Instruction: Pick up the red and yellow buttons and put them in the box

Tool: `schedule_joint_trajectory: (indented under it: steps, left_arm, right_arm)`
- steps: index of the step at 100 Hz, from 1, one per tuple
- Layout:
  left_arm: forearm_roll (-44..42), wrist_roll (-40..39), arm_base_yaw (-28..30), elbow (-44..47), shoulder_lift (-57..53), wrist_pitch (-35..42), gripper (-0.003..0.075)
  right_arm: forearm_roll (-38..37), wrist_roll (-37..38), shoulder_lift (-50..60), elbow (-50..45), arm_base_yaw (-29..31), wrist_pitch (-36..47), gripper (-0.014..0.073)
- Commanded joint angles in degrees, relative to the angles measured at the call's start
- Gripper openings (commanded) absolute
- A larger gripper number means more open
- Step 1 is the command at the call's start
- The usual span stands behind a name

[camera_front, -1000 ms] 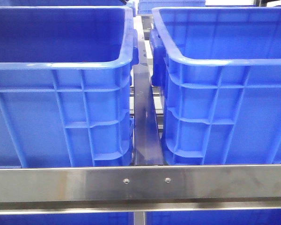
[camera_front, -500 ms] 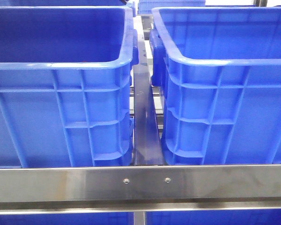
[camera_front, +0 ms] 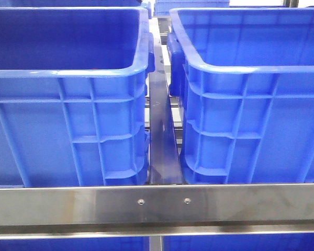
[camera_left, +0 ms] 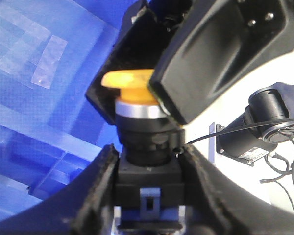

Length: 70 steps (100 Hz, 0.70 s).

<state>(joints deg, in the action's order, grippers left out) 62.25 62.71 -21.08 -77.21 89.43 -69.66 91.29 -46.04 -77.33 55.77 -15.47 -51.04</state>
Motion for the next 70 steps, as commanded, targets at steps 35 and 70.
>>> schedule_joint_trajectory:
  steps: [35, 70]
  left_arm:
    - [4.84, -0.03, -0.52, -1.66, -2.15, -0.68, 0.0694]
    - [4.84, -0.03, -0.52, -1.66, -2.15, -1.38, 0.0635]
  right_arm:
    - [4.16, -0.62, 1.45, 2.01, -0.06, -2.26, 0.0294]
    - [1.37, -0.76, 1.45, 2.01, 9.43, -6.11, 0.0294]
